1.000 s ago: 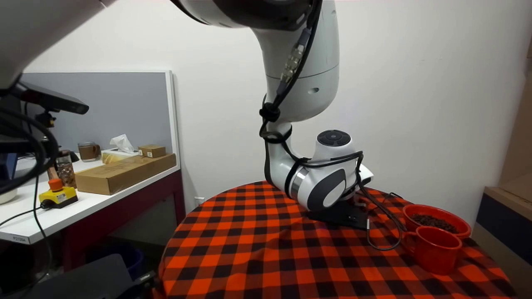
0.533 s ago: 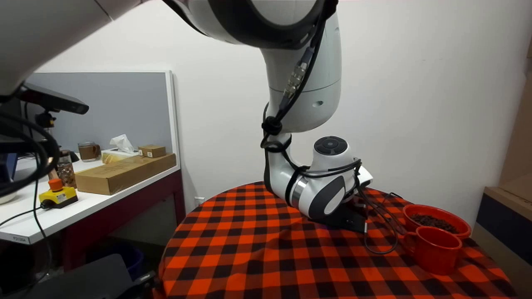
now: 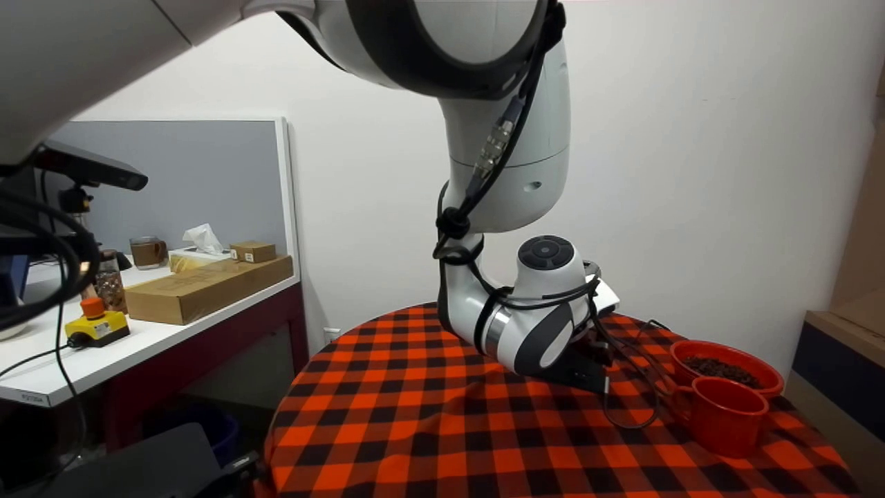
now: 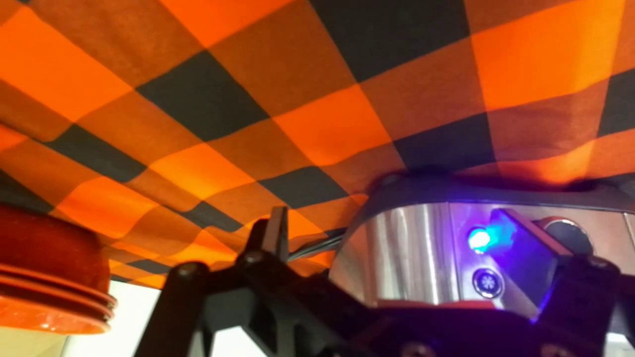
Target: Turn off the toaster
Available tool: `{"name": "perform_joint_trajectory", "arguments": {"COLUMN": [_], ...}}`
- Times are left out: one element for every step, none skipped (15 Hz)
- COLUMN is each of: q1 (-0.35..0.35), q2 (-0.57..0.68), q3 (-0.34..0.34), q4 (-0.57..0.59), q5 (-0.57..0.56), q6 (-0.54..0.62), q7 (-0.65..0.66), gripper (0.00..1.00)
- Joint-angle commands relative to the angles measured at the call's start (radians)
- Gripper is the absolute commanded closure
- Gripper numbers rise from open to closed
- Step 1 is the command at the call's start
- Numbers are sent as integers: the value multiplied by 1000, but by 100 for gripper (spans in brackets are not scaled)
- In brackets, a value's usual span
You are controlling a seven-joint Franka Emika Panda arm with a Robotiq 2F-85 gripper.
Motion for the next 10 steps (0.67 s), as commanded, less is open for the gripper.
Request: {"name": "perform_joint_trajectory", "arguments": {"q1": [20, 23, 28, 30, 31, 28, 14, 1, -43, -82], "q2": [29, 32, 33, 34, 34, 34, 35, 35, 37, 38], "q3": [-28, -33, -40, -44, -47, -45, -31, -18, 35, 75], "q4": [41, 43, 44, 44, 45, 46, 47, 46, 38, 31], "q5": [-38, -40, -42, -46, -49, -54, -71, -90, -90, -129], "q6": [74, 85, 91, 97, 98, 94, 77, 61, 29, -7], "q7": [67, 76, 83, 92, 98, 104, 107, 108, 61, 62], "gripper": [0, 0, 0, 0, 0, 0, 0, 0, 0, 0]}}
